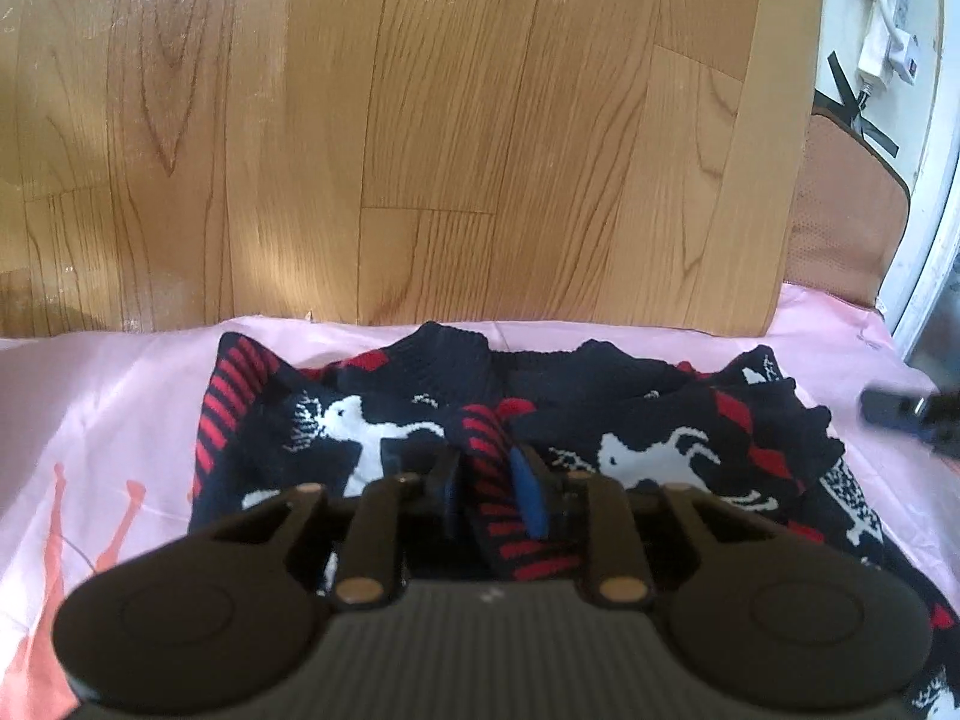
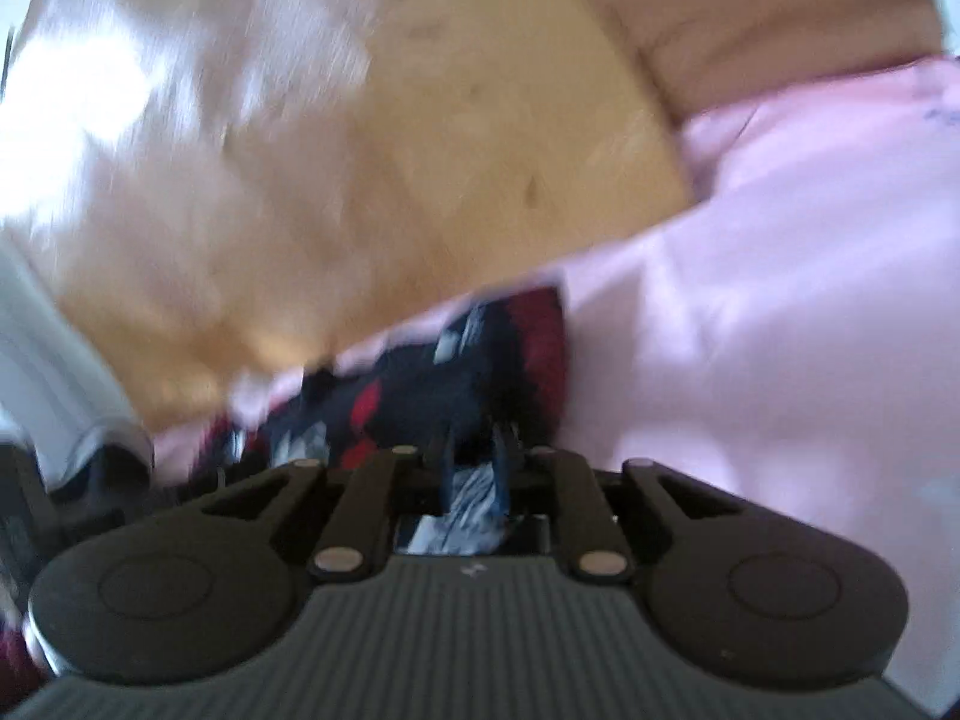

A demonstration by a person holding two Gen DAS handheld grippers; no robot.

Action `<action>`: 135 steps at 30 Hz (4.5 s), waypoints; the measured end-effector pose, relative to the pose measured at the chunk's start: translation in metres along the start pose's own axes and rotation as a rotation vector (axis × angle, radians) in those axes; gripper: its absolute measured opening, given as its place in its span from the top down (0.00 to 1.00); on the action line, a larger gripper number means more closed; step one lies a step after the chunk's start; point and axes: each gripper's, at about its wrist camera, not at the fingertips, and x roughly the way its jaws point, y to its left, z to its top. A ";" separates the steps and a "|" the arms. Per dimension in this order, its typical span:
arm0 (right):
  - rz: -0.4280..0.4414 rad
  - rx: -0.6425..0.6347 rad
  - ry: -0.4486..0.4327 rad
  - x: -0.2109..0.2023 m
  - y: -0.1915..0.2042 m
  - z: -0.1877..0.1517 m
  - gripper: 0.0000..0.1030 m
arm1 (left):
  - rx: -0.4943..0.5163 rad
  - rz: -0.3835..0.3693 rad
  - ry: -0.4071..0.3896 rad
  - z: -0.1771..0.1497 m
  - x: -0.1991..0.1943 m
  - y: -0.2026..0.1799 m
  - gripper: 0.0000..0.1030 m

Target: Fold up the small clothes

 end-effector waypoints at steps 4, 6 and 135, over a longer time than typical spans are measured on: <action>0.091 -0.043 0.002 -0.003 0.017 0.005 0.80 | 0.002 0.002 0.000 0.000 0.001 0.000 0.79; 0.084 -0.105 0.089 0.018 0.028 -0.005 0.80 | 0.012 0.011 -0.002 0.000 0.000 -0.001 0.78; -0.087 -0.266 0.037 -0.133 0.025 -0.013 0.72 | -0.096 0.083 0.032 -0.003 -0.186 0.069 0.47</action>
